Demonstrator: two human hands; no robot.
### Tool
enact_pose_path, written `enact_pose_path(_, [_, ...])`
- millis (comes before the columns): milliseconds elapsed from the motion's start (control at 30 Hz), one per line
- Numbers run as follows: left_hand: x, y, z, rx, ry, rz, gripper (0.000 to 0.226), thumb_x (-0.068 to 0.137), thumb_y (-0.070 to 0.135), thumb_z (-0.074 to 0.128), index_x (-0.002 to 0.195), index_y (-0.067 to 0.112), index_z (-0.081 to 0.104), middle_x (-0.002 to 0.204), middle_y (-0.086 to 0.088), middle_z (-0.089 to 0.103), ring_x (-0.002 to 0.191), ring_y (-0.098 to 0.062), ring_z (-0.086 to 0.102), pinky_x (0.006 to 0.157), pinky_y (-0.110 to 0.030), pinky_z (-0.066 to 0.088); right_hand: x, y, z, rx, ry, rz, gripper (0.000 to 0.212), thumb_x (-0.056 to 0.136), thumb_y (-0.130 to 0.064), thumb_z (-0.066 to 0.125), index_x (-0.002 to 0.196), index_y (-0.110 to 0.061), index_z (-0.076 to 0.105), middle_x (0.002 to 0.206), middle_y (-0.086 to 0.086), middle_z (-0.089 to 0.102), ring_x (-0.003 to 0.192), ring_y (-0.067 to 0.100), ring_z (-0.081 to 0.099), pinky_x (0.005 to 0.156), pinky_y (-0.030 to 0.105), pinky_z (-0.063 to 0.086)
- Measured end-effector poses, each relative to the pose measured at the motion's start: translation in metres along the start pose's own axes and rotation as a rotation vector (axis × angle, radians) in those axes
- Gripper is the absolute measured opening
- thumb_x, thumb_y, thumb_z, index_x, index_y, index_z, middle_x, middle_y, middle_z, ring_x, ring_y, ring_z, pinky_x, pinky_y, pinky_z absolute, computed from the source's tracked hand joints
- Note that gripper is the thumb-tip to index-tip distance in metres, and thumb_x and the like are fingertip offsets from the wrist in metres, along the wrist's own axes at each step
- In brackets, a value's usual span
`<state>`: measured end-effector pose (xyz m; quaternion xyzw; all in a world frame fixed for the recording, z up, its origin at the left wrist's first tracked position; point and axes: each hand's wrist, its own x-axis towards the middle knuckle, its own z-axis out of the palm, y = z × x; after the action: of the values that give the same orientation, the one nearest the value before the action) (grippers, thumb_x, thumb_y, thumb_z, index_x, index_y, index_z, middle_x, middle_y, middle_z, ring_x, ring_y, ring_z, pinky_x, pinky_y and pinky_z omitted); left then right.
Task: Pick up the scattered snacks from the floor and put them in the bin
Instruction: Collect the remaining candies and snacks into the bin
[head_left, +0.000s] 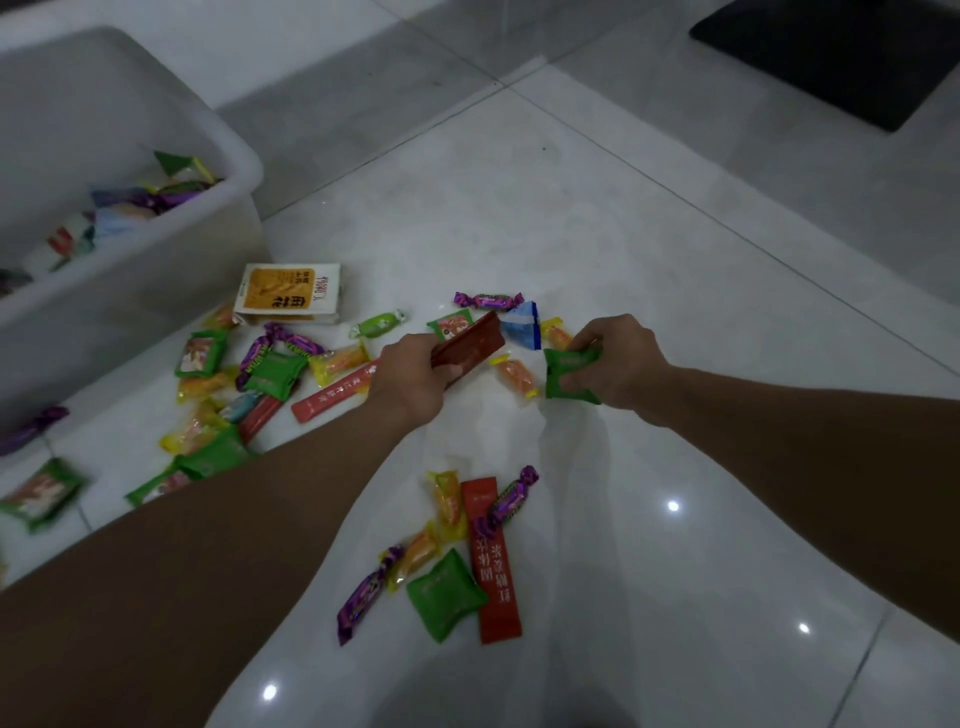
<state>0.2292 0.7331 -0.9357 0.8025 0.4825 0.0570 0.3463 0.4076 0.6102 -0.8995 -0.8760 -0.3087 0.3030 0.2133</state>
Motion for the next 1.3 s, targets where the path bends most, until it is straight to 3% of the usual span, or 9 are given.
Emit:
enact_pose_path(100, [-0.001, 0.001, -0.017, -0.141, 0.029, 0.009, 0.018, 0.088, 0.020, 0.065, 0.099, 0.006, 0.068, 0.082, -0.005, 0.059, 0.081, -0.021, 0.057, 0.061, -0.024, 0.029, -0.005, -0.019, -0.002, 0.156, 0.033, -0.021, 0.029, 0.070, -0.011, 0.084, 0.094, -0.013, 0.068, 0.087, 0.002, 0.057, 0.065, 0.009, 0.052, 0.042, 0.012, 0.042])
enact_pose_path(167, [-0.005, 0.001, -0.033, -0.219, 0.069, -0.017, 0.014, 0.087, 0.020, 0.067, 0.089, 0.006, 0.069, 0.074, -0.006, 0.058, 0.071, -0.020, 0.054, 0.061, -0.028, 0.036, -0.010, -0.036, -0.001, 0.260, 0.035, -0.029, 0.025, 0.071, -0.006, 0.083, 0.089, -0.013, 0.066, 0.083, 0.004, 0.058, 0.060, 0.007, 0.052, 0.035, 0.009, 0.037])
enact_pose_path(267, [-0.012, -0.005, -0.060, -0.438, 0.115, -0.110, 0.007, 0.087, 0.014, 0.068, 0.083, 0.008, 0.069, 0.064, -0.006, 0.058, 0.058, -0.020, 0.055, 0.065, -0.039, 0.055, -0.017, -0.063, 0.005, 0.299, 0.060, -0.073, 0.023, 0.072, -0.006, 0.081, 0.087, -0.016, 0.067, 0.091, 0.010, 0.064, 0.066, 0.014, 0.057, 0.044, 0.014, 0.043])
enact_pose_path(433, [-0.034, -0.023, -0.124, -0.490, 0.229, -0.122, 0.014, 0.086, 0.014, 0.069, 0.096, 0.005, 0.073, 0.067, -0.006, 0.061, 0.060, -0.018, 0.059, 0.059, -0.027, 0.049, -0.028, -0.132, 0.018, 0.353, 0.075, -0.172, 0.020, 0.072, -0.007, 0.081, 0.075, -0.019, 0.065, 0.095, 0.013, 0.068, 0.083, 0.024, 0.066, 0.072, 0.031, 0.056])
enact_pose_path(500, [-0.045, -0.033, -0.154, -0.537, 0.255, -0.136, 0.009, 0.087, 0.011, 0.068, 0.095, 0.009, 0.072, 0.071, -0.008, 0.061, 0.058, -0.013, 0.059, 0.053, -0.024, 0.047, -0.035, -0.168, 0.026, 0.383, 0.073, -0.221, 0.020, 0.073, -0.007, 0.081, 0.075, -0.019, 0.065, 0.095, 0.013, 0.068, 0.083, 0.024, 0.066, 0.073, 0.032, 0.056])
enact_pose_path(700, [-0.074, -0.080, -0.249, -0.604, 0.422, -0.203, 0.019, 0.084, 0.012, 0.071, 0.101, 0.003, 0.072, 0.077, -0.009, 0.064, 0.068, -0.021, 0.057, 0.063, -0.028, 0.046, -0.068, -0.273, 0.071, 0.441, -0.015, -0.357, 0.026, 0.071, -0.004, 0.081, 0.075, -0.023, 0.063, 0.103, 0.012, 0.066, 0.088, 0.023, 0.067, 0.072, 0.031, 0.057])
enact_pose_path(867, [-0.095, -0.132, -0.307, -0.609, 0.515, -0.216, 0.020, 0.084, 0.012, 0.072, 0.103, 0.006, 0.073, 0.070, -0.004, 0.065, 0.060, -0.016, 0.056, 0.062, -0.028, 0.046, -0.097, -0.338, 0.112, 0.438, -0.004, -0.450, 0.027, 0.072, -0.006, 0.081, 0.074, -0.024, 0.063, 0.110, 0.010, 0.064, 0.095, 0.022, 0.064, 0.085, 0.036, 0.057])
enact_pose_path(1000, [-0.103, -0.171, -0.337, -0.574, 0.561, -0.264, 0.023, 0.083, 0.015, 0.073, 0.103, 0.004, 0.072, 0.086, -0.017, 0.072, 0.070, -0.025, 0.063, 0.074, -0.043, 0.058, -0.110, -0.379, 0.141, 0.371, -0.007, -0.498, 0.022, 0.074, -0.010, 0.080, 0.081, -0.023, 0.064, 0.107, 0.005, 0.063, 0.097, 0.022, 0.063, 0.090, 0.037, 0.054])
enact_pose_path(1300, [-0.098, -0.226, -0.367, -0.553, 0.563, -0.316, 0.023, 0.086, 0.017, 0.069, 0.106, 0.005, 0.071, 0.095, -0.012, 0.071, 0.086, -0.022, 0.067, 0.081, -0.033, 0.056, -0.118, -0.427, 0.183, 0.339, -0.029, -0.507, 0.019, 0.082, -0.008, 0.075, 0.093, -0.016, 0.062, 0.097, 0.000, 0.056, 0.083, 0.012, 0.056, 0.065, 0.016, 0.047])
